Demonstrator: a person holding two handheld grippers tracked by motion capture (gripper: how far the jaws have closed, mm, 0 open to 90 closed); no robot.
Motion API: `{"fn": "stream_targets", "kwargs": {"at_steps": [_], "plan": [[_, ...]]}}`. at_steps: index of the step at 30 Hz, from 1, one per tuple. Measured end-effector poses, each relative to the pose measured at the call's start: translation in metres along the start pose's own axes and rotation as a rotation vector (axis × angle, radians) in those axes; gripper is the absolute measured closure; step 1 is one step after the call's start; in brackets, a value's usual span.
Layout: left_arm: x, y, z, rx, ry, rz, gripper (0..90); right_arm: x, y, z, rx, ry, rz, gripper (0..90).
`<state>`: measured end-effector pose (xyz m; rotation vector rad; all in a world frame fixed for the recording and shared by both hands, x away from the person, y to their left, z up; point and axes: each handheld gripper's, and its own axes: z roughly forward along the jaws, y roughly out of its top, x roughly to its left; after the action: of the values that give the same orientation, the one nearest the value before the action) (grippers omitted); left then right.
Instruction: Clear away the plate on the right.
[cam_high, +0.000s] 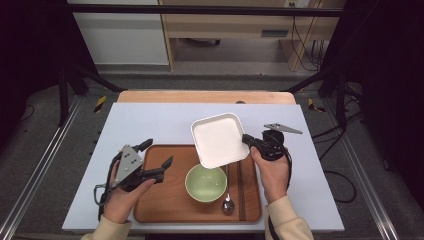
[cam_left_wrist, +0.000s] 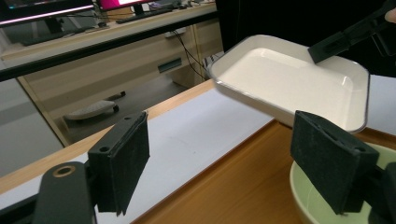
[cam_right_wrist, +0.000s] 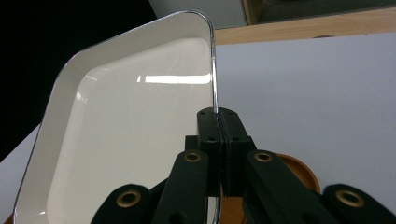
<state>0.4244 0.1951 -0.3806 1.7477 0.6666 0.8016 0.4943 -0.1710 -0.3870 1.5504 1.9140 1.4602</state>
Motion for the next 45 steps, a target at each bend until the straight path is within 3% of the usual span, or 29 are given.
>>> {"fn": "stream_targets", "kwargs": {"at_steps": [2, 7, 9, 14, 18, 22, 26, 32, 34, 38, 42, 45], "plan": [[-0.006, 0.009, 0.010, 0.002, -0.013, -0.014, 19.5, 0.003, 0.000, 0.001, -0.016, -0.016, -0.012, 89.2], [-0.011, 0.019, 0.028, 0.009, 0.005, -0.068, 19.5, 0.010, 0.003, 0.001, -0.049, -0.030, -0.012, 89.2], [-0.014, 0.020, 0.036, 0.039, 0.008, -0.111, 19.5, 0.013, 0.003, 0.002, -0.058, -0.037, -0.018, 89.2], [-0.019, 0.017, 0.051, 0.063, 0.029, -0.162, 20.7, 0.019, 0.000, 0.003, -0.066, -0.043, -0.035, 89.2], [-0.018, 0.014, 0.057, 0.075, 0.031, -0.183, 23.7, 0.022, -0.001, 0.003, -0.080, -0.046, -0.038, 89.2], [-0.016, 0.011, 0.063, 0.080, 0.003, -0.244, 27.5, 0.027, -0.002, 0.003, -0.099, -0.050, -0.040, 89.2], [-0.014, 0.009, 0.068, 0.070, 0.004, -0.292, 31.6, 0.034, -0.002, 0.002, -0.116, -0.061, -0.056, 89.2], [-0.013, 0.006, 0.073, 0.071, -0.002, -0.331, 37.3, 0.043, -0.001, 0.001, -0.137, -0.071, -0.076, 89.2], [-0.013, 0.006, 0.074, 0.071, 0.014, -0.339, 40.4, 0.046, -0.001, 0.000, -0.142, -0.072, -0.087, 89.2], [-0.014, 0.005, 0.076, 0.058, -0.007, -0.377, 48.4, 0.049, -0.001, -0.001, -0.152, -0.079, -0.108, 89.2], [-0.012, 0.004, 0.077, 0.055, 0.015, -0.411, 54.6, 0.050, -0.004, 0.000, -0.143, -0.091, -0.122, 89.1], [-0.010, 0.003, 0.076, 0.051, 0.032, -0.411, 59.2, 0.052, -0.005, 0.002, -0.130, -0.090, -0.147, 88.8]]}}
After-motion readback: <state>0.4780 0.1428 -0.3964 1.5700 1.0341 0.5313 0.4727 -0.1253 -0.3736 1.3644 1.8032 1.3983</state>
